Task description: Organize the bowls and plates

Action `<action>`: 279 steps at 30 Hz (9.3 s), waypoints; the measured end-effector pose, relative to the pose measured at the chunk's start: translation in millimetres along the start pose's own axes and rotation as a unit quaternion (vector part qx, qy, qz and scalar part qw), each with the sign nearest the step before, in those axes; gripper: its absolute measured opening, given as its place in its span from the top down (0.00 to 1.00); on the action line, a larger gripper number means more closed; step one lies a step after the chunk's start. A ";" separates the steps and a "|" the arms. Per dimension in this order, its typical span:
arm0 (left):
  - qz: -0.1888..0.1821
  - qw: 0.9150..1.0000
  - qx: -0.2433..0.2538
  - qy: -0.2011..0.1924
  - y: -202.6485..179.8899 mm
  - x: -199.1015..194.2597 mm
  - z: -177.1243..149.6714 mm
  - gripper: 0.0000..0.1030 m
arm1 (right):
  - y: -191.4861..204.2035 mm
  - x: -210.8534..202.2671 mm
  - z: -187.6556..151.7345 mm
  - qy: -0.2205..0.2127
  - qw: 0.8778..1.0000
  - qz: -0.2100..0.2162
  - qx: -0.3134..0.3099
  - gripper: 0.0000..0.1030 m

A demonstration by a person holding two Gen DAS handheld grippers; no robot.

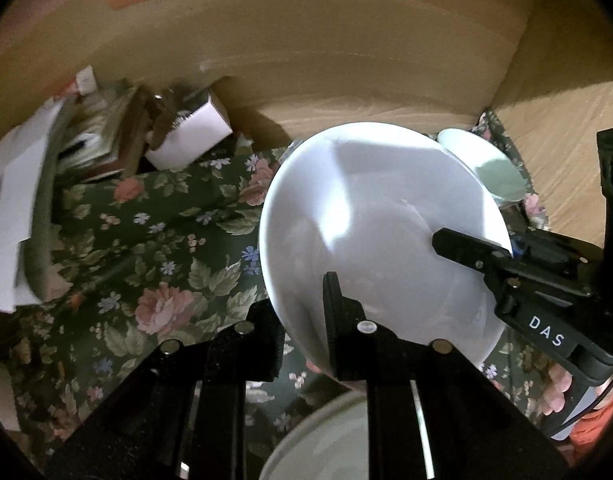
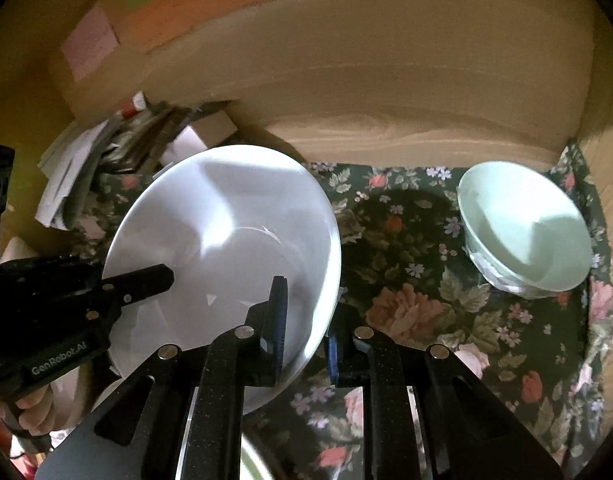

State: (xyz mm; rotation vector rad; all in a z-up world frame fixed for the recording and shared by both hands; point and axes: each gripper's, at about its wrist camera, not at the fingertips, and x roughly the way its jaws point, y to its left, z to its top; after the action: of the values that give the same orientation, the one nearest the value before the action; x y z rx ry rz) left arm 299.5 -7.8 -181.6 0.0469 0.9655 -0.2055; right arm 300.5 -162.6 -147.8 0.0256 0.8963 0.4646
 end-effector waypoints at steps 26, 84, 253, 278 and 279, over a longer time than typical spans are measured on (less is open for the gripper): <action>0.018 0.997 -0.048 -0.059 42.8 -109.8 -82.7 0.84 | 97.8 -53.6 -24.1 -0.033 0.997 0.022 -0.062 0.86; 0.067 0.985 -0.161 -0.003 151.1 -124.8 -192.7 0.83 | 204.7 16.2 -77.1 0.077 0.982 0.101 -0.137 0.82; -0.011 0.998 -0.042 -0.046 32.5 -126.5 -80.4 0.81 | 99.9 -84.6 -42.9 -0.055 0.997 0.024 -0.058 0.79; 0.047 0.990 -0.134 -0.017 128.3 -143.3 -168.5 0.81 | 196.6 -23.2 -65.3 0.009 0.987 0.119 -0.109 0.79; 0.047 0.990 -0.135 -0.016 129.7 -142.1 -169.9 0.81 | 198.1 -21.1 -66.3 0.012 0.987 0.121 -0.109 0.79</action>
State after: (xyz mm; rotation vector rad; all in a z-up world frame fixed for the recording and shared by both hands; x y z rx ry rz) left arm 108.6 163.2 -168.5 -0.1591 0.9498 0.0132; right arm 164.1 -3.8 -131.8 -0.0733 0.8659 0.7890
